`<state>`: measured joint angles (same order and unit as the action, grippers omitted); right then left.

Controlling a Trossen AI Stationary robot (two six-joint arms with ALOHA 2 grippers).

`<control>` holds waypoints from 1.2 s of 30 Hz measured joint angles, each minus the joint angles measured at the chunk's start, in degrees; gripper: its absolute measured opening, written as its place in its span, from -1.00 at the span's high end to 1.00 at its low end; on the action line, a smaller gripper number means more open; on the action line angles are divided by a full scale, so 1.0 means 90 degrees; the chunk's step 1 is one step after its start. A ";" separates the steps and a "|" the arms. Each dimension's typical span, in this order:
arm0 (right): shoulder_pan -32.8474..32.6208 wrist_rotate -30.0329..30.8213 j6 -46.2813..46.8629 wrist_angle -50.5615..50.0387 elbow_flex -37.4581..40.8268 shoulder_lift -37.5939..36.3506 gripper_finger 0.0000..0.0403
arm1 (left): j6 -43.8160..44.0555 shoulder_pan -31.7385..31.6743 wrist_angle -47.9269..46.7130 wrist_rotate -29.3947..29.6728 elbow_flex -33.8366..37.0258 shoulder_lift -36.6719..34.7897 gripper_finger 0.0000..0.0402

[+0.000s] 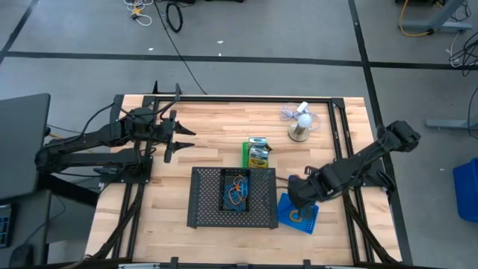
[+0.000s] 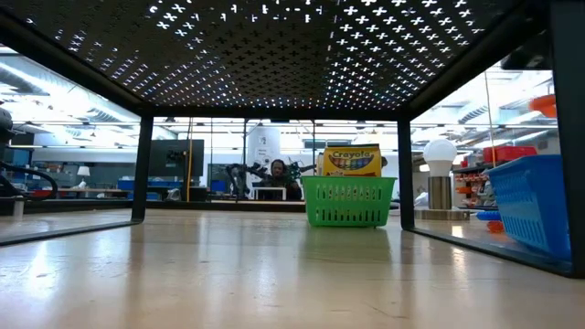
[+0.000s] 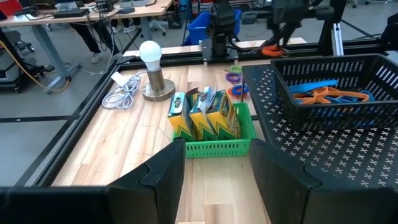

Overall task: Pick & Place Office Desk Supplies
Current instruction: Put the bottom orange spring keychain into the blue bin, then put the violet spring keychain into the blue bin

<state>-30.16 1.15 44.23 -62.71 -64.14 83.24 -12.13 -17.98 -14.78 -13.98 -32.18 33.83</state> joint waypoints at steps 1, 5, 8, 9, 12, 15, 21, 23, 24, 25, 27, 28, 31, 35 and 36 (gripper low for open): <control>-0.0103 0.0002 0.0107 0.0130 0.0000 0.0019 0.95 | -0.0006 -0.0002 0.0001 0.0001 0.0002 0.0001 0.07; -0.0425 0.0010 0.0411 0.0769 0.0000 0.0156 0.95 | -0.0006 -0.0002 0.0001 0.0000 0.0001 0.0002 0.07; -0.0548 -0.0019 0.0541 0.0898 0.0000 0.0447 0.95 | -0.0005 -0.0002 0.0000 -0.0001 0.0002 0.0001 0.07; -0.0583 -0.0027 0.0553 0.0876 0.0003 0.0570 0.95 | -0.0005 -0.0002 0.0000 0.0001 0.0001 0.0001 0.07; -0.0633 -0.0105 0.0551 0.0881 0.0005 0.0884 0.95 | -0.0003 -0.0002 0.0000 -0.0002 0.0000 -0.0001 0.07; -0.0633 -0.0111 0.0558 0.0888 0.0005 0.1066 0.95 | 0.0001 -0.0001 0.0000 -0.0001 0.0001 0.0000 0.07; -0.0659 -0.0059 0.0675 0.0978 0.0007 0.1181 0.71 | 0.0014 -0.0002 0.0000 -0.0002 0.0002 -0.0001 0.07; -0.0670 -0.0034 0.0693 0.1104 0.0007 0.1181 0.60 | 0.0014 -0.0002 0.0000 -0.0002 0.0001 -0.0001 0.07; -0.0670 -0.0033 0.0711 0.1122 0.0007 0.1181 0.54 | 0.0014 0.0000 0.0000 -0.0002 0.0002 -0.0001 0.07; -0.0675 -0.0022 0.0726 0.1136 0.0007 0.1181 0.49 | 0.0014 0.0000 0.0000 -0.0002 0.0000 -0.0001 0.07; -0.0697 -0.0017 0.0725 0.1170 0.0007 0.1181 0.37 | 0.0014 0.0000 -0.0003 -0.0002 0.0000 -0.0001 0.07; -0.0710 0.0009 0.0724 0.1163 0.0007 0.1181 0.31 | 0.0014 0.0000 -0.0001 -0.0004 0.0001 -0.0001 0.07; -0.0709 0.0213 0.0788 0.1108 0.0007 0.1175 0.16 | 0.0014 -0.0002 -0.0002 -0.0003 0.0000 -0.0001 0.07; -0.0712 0.0496 0.1116 0.0713 0.0007 0.1051 0.07 | 0.0014 0.0000 -0.0001 -0.0002 0.0002 -0.0001 0.07; -0.0730 0.0635 0.1224 0.0544 0.0007 0.0994 0.06 | 0.0014 -0.0002 -0.0001 -0.0002 0.0000 -0.0001 0.07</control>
<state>-36.73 6.87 55.25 -57.82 -64.07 92.19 -12.01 -18.00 -14.79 -14.01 -32.18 33.82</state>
